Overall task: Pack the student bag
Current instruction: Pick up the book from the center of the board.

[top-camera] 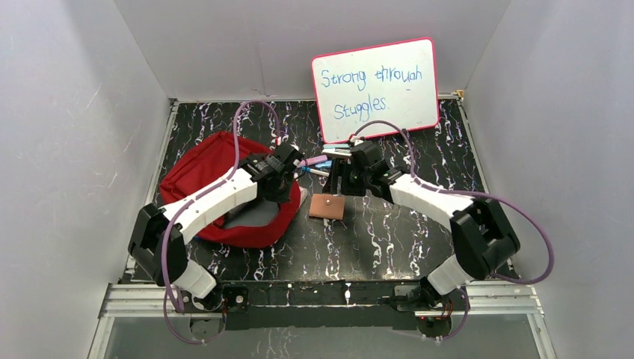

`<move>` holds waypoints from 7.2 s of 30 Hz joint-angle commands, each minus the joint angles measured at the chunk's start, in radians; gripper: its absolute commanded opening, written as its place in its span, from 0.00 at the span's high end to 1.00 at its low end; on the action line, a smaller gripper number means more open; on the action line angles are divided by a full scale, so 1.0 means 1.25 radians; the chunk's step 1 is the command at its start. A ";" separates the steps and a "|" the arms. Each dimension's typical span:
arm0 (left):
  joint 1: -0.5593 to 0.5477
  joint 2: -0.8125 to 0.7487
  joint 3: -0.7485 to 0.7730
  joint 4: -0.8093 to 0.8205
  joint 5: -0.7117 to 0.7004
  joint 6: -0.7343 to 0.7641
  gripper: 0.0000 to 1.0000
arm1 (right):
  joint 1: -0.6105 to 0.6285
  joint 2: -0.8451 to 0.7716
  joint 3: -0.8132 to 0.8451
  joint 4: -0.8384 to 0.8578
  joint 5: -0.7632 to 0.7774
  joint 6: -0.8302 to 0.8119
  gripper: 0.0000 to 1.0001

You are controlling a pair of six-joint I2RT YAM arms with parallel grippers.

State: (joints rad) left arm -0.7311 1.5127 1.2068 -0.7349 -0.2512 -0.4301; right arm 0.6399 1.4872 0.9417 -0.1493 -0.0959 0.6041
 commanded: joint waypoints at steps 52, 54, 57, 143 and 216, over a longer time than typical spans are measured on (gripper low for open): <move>0.169 -0.133 -0.037 0.007 -0.038 0.025 1.00 | 0.058 0.420 0.291 0.059 -0.173 0.014 0.76; 0.169 -0.132 -0.041 0.008 -0.037 0.024 1.00 | 0.058 0.414 0.290 0.071 -0.174 0.012 0.87; 0.169 -0.130 -0.046 0.009 -0.035 0.024 1.00 | 0.058 0.407 0.292 0.083 -0.175 0.008 1.00; 0.169 -0.092 -0.467 1.091 0.965 0.453 0.44 | -0.037 -0.625 -0.317 0.250 -0.197 -0.545 1.00; 0.169 -0.126 -0.088 0.342 1.062 0.931 1.00 | 0.004 -0.273 0.267 -0.253 -0.423 -0.854 0.05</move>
State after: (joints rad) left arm -0.5175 1.3788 1.0569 -0.2779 0.9878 0.6868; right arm 0.6258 1.1305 1.1992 -0.4503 -0.6071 -0.3500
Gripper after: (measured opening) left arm 0.237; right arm 0.947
